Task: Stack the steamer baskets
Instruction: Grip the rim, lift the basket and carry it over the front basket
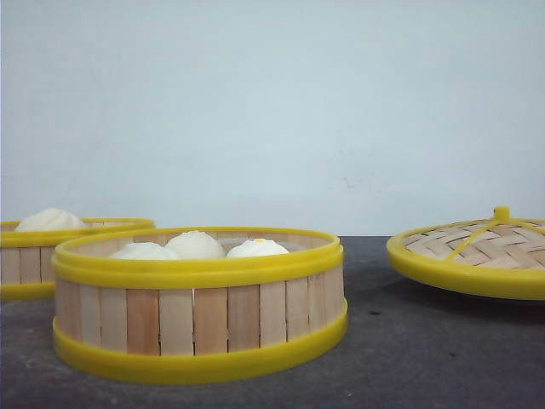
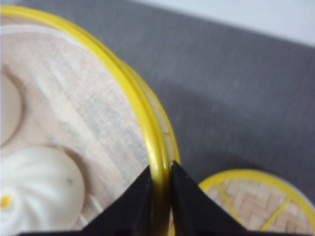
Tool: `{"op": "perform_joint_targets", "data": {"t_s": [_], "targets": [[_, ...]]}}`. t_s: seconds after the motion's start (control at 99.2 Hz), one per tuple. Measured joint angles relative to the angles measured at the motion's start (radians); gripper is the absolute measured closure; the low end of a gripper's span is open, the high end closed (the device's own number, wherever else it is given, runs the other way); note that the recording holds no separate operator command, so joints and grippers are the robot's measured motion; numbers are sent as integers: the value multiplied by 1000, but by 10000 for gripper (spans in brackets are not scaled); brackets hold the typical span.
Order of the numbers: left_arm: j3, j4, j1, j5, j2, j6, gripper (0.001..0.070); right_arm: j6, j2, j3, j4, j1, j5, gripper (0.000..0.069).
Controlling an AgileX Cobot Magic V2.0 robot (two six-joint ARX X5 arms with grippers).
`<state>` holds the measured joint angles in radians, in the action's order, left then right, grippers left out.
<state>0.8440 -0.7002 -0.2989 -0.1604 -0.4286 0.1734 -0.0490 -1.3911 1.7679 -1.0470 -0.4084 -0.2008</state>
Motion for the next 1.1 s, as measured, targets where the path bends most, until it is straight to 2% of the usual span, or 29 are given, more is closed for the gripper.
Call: {"op": "perform_joint_targets", "data": {"t_s": [0.181, 0.524, 0.676, 1.099], "targets": [[0, 0, 0, -3, 0, 0, 203, 15, 0, -102, 57, -90, 2, 658], [0, 0, 0, -4, 0, 0, 203, -14, -35, -365, 307, -182, 11, 658], [0, -1, 0, -21, 0, 0, 203, -35, -96, -378, 334, -201, 41, 658], [0, -1, 0, -22, 0, 0, 203, -38, -240, -378, 369, -226, 63, 658]]}}
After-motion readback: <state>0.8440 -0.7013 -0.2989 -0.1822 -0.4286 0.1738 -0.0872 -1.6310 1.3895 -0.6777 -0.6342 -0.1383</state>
